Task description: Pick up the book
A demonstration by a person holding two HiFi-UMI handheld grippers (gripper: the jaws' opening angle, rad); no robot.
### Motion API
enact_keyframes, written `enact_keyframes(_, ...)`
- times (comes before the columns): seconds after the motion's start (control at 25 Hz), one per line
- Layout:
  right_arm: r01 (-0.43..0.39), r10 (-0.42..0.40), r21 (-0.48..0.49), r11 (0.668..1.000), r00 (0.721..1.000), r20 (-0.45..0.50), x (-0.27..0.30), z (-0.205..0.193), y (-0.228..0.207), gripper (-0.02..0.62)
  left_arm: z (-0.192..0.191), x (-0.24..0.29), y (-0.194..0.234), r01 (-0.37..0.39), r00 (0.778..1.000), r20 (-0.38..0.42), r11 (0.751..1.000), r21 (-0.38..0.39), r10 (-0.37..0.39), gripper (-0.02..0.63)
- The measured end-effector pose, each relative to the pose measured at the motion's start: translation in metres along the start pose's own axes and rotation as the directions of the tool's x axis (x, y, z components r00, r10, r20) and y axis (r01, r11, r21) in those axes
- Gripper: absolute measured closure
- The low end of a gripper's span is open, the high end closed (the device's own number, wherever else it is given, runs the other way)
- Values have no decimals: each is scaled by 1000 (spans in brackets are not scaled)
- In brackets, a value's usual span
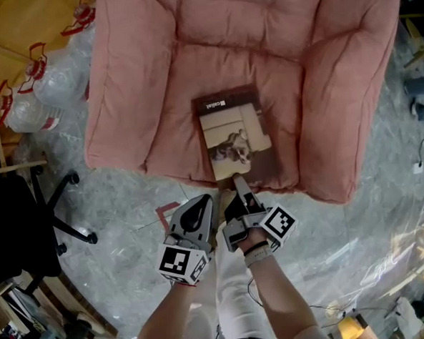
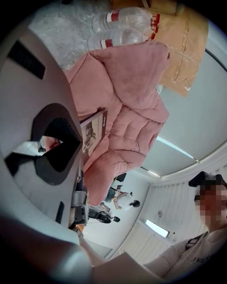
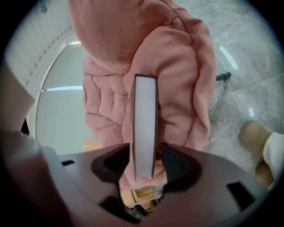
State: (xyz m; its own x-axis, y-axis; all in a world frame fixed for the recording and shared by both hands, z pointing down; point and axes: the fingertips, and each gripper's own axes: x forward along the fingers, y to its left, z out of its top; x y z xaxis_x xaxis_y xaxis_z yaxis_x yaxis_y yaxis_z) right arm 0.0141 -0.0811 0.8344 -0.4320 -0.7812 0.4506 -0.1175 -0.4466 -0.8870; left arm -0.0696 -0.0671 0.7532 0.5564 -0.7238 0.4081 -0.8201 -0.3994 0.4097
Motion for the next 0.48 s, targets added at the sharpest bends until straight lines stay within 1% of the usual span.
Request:
enact_keyframes(0.32, -8, 8, 26, 1000, 1000, 11, 12, 11, 3, 383, 2, 2, -5, 1, 1000, 13, 1000, -9, -1, 584)
enact_keyframes(0.48, -39, 38, 27, 999, 999, 13, 14, 13, 7, 385, 10, 2, -5, 0, 1000, 31, 1000, -17, 1, 584)
